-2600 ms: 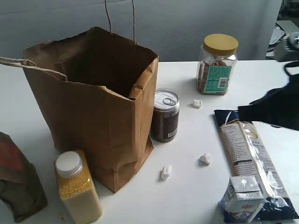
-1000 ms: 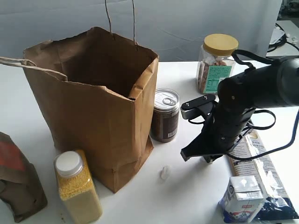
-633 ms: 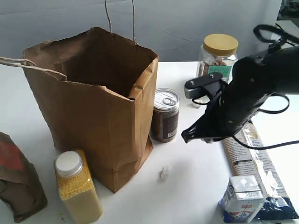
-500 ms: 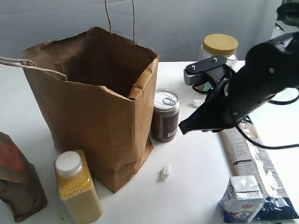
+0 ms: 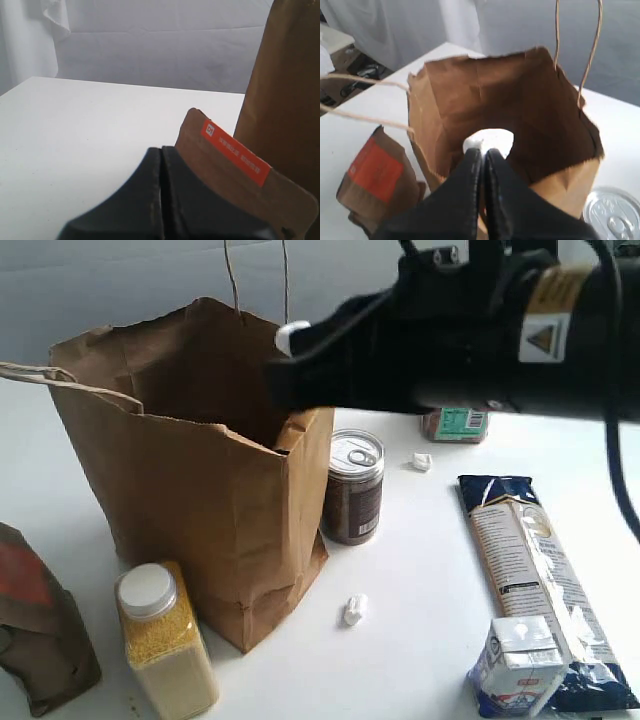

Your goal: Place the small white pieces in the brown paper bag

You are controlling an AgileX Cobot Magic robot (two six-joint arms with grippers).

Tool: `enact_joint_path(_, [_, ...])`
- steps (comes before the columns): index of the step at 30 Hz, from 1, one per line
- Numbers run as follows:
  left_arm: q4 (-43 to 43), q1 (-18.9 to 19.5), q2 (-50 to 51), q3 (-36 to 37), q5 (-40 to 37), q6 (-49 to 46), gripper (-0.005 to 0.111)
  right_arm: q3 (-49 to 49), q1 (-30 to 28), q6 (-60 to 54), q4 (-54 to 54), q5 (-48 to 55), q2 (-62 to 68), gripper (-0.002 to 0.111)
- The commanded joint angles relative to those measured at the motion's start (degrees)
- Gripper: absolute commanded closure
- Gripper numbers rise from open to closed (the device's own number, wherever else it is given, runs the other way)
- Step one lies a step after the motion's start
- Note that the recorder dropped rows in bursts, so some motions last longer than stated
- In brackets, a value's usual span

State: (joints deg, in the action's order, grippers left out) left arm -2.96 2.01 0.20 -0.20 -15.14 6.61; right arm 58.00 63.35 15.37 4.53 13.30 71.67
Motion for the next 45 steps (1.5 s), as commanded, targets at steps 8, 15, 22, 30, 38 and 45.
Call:
enact_joint_path(8, [0.4,-0.3,-0.2,0.2,0.2,0.3,0.107,28.3,-0.2,4.2,6.4,16.6,24.8,0.088])
enact_joint_path(15, [0.4,-0.3,-0.2,0.2,0.2,0.3,0.107,31.8,-0.1,8.9,11.0,21.9,27.4,0.063])
enact_joint_path(22, [0.4,-0.3,-0.2,0.2,0.2,0.3,0.107,29.2,3.4,15.1,15.4,34.5,20.2,0.079])
enact_joint_path(30, [0.4,-0.3,-0.2,0.2,0.2,0.3,0.107,14.6,5.6,18.9,14.9,32.8,8.5,0.108])
enact_joint_path(38, [0.4,-0.3,-0.2,0.2,0.2,0.3,0.107,-0.1,5.2,19.0,8.9,25.5,9.6,0.108])
enact_joint_path(45, [0.4,-0.3,-0.2,0.2,0.2,0.3,0.107,-5.1,1.9,17.8,7.0,20.7,17.2,0.103])
